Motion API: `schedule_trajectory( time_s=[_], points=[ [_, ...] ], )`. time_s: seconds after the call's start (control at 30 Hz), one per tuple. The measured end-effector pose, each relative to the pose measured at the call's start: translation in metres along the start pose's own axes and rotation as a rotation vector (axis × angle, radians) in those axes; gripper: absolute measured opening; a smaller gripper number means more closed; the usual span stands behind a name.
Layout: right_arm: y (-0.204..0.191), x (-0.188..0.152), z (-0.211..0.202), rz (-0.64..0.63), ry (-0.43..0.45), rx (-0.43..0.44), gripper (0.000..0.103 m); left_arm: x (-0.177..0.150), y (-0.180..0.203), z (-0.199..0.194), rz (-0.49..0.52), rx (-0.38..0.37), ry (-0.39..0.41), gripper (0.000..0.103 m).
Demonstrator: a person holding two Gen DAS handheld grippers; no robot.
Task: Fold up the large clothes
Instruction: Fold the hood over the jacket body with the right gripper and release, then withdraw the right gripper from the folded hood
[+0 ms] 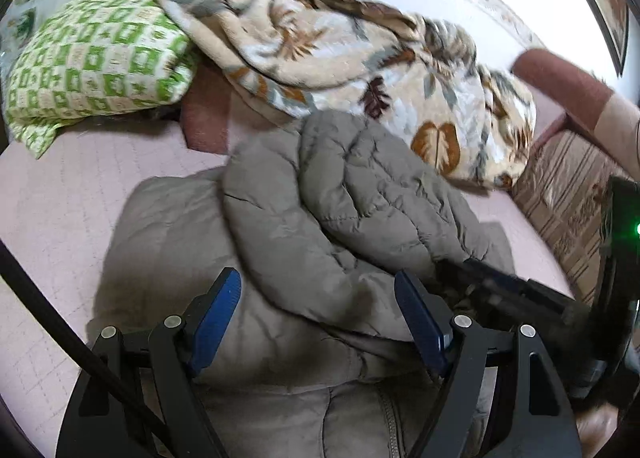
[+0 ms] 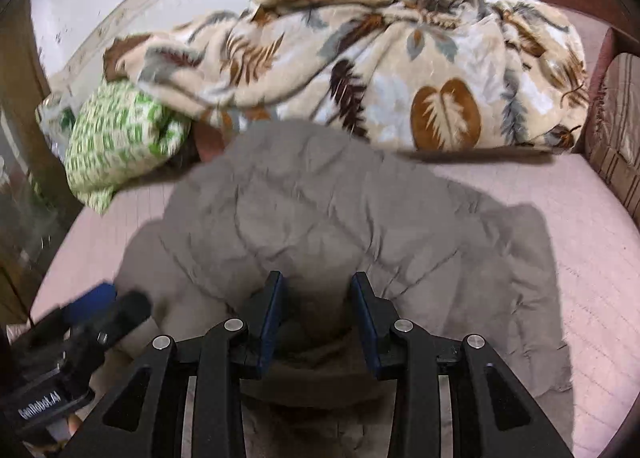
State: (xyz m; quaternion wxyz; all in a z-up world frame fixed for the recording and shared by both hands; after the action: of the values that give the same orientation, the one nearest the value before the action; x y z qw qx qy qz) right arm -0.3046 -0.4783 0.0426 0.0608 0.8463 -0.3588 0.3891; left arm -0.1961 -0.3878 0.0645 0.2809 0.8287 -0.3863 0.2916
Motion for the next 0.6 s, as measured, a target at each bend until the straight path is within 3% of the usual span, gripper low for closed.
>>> schedule_trajectory(
  time_s=[0.1,0.2,0.43,0.6],
  points=[
    [0.002,-0.017,0.013,-0.014,-0.030,0.004,0.038,-0.011,-0.001,0.022,0.041,0.089,-0.082,0.078],
    [0.003,-0.030,0.026,-0.031,-0.052,0.004,0.038,-0.025,-0.012,0.042,0.031,0.107,-0.159,0.078],
    [0.016,-0.039,0.040,0.044,-0.108,0.079,0.038,-0.032,-0.001,0.045,0.122,0.177,-0.140,0.079],
    [0.013,-0.031,0.015,0.031,-0.089,0.116,0.038,-0.026,-0.006,0.035,0.079,0.124,-0.125,0.079]
  ],
)
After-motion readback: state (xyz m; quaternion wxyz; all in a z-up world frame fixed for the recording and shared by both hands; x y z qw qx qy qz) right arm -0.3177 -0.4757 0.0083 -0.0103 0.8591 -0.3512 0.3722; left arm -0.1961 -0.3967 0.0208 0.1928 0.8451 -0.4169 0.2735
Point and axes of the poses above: each gripper's, at about its wrist camera, not at the fingertips, and z roughly the way its jaws point, y to its right, x to its top, the point moved 5 cm from there along z, roughly the way its jaws point, and after that the axes turned 2 degrees about -z, right-handed, at the moved point
